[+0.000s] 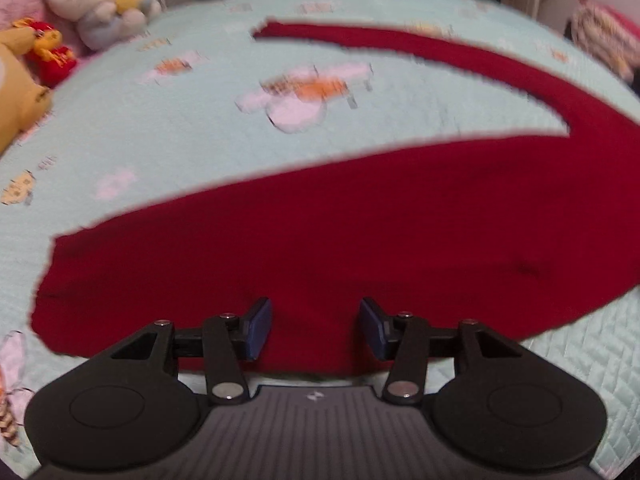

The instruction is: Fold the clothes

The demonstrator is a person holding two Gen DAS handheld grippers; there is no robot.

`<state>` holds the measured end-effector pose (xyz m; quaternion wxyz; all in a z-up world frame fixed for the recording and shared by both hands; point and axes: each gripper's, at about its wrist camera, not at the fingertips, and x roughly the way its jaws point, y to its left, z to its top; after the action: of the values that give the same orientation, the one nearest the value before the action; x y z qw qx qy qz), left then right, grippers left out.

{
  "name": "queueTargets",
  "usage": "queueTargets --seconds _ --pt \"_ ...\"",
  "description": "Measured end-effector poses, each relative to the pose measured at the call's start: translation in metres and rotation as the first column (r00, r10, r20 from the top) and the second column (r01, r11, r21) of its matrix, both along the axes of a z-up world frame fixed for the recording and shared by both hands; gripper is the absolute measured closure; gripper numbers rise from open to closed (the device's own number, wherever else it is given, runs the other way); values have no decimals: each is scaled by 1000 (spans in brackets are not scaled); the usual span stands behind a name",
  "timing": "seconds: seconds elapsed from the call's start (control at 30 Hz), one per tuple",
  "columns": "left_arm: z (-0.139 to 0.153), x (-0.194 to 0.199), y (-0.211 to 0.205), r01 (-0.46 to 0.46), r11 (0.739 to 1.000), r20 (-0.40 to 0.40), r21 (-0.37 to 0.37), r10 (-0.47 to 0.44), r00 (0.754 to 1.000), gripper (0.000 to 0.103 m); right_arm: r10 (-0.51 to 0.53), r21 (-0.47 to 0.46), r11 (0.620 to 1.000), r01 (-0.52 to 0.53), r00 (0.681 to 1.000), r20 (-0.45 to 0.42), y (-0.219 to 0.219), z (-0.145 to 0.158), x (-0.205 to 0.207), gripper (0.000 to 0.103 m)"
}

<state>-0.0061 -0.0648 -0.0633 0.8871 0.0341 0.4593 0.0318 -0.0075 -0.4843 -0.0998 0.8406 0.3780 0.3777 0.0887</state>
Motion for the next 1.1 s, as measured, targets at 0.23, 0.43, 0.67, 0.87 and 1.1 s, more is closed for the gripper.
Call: queueTargets --seconds 0.23,0.43,0.67,0.87,1.1 --pt "17 7 -7 -71 997 -16 33 71 997 48 0 23 1000 0 1000 11 -66 -24 2 83" --pt "30 27 -76 85 994 88 -72 -78 993 46 -134 24 991 132 979 151 -161 -2 34 83" --pt "-9 61 -127 176 982 -1 -65 -176 984 41 -233 -176 954 244 969 82 -250 -31 71 103" --pt "-15 65 -127 147 987 4 -62 -147 989 34 -265 -168 941 293 949 168 -257 -9 65 97" --pt "-15 66 -128 122 991 -6 -55 -123 992 31 -62 -250 964 94 989 132 -224 -21 137 92"
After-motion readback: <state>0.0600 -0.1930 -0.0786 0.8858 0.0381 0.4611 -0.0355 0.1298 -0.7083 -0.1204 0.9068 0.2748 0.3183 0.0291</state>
